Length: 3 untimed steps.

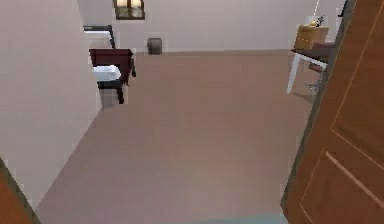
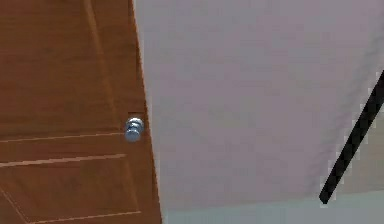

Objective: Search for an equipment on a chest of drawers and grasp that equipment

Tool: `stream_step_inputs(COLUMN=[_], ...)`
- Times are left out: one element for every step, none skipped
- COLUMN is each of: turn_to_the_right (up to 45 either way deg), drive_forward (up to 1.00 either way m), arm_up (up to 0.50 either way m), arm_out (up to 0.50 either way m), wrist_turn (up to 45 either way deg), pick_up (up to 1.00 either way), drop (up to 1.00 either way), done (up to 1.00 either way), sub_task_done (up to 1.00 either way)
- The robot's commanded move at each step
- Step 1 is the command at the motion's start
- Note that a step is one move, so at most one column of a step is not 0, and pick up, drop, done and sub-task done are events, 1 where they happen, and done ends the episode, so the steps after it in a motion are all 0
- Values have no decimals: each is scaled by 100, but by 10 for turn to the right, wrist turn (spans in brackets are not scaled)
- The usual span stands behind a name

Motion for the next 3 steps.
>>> stream_step_inputs(turn_to_the_right=[0,60,0], drive_forward=[100,0,35], arm_up=[0,0,0], arm_out=[0,0,0], wrist_turn=[0,0,0], pick_up=[0,0,0], drop=[0,0,0], done=[0,0,0], sub_task_done=[0,0,0])
